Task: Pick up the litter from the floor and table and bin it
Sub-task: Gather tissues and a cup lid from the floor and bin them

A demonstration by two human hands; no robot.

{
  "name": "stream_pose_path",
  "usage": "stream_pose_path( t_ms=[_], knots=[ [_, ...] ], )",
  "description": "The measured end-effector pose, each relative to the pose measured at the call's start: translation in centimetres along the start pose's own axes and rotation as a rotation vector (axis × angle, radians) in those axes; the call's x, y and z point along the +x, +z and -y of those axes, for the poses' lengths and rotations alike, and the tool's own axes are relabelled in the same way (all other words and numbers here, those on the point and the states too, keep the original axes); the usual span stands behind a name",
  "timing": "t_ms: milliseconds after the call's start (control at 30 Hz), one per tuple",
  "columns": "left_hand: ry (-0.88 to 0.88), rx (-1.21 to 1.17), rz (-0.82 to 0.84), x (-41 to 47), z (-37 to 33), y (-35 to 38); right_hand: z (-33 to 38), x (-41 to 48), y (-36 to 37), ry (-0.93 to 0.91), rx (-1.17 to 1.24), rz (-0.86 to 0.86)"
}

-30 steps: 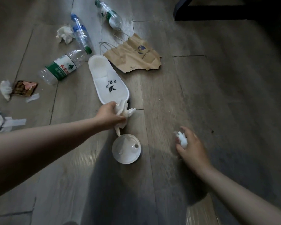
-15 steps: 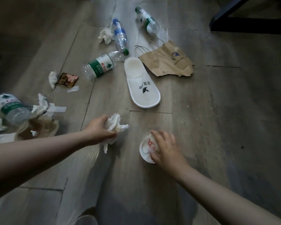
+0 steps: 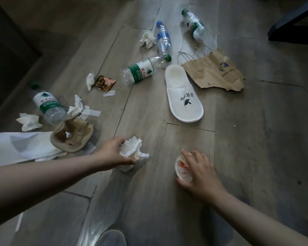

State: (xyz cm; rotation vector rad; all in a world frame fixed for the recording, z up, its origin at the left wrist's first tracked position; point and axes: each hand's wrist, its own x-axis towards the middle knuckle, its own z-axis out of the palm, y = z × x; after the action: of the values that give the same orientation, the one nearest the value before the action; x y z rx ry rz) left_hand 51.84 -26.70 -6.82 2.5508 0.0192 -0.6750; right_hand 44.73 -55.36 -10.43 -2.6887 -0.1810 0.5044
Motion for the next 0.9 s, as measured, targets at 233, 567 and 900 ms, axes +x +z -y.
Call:
stream_pose_path(
  t_ms=[233, 567, 900],
  knots=[
    [-0.026, -0.094, -0.170, -2.1, 3.1, -0.8, 3.4, 1.4, -2.2, -0.127, 0.062, 0.054],
    [-0.141, -0.048, -0.580, -1.1, 6.4, -7.3, 9.0, 4.9, -4.0, -0.272, 0.010, 0.053],
    [-0.313, 0.034, -0.356, -0.5, 9.6, -9.7, 9.8, 5.0, -3.7, -0.234, 0.129, 0.014]
  ],
)
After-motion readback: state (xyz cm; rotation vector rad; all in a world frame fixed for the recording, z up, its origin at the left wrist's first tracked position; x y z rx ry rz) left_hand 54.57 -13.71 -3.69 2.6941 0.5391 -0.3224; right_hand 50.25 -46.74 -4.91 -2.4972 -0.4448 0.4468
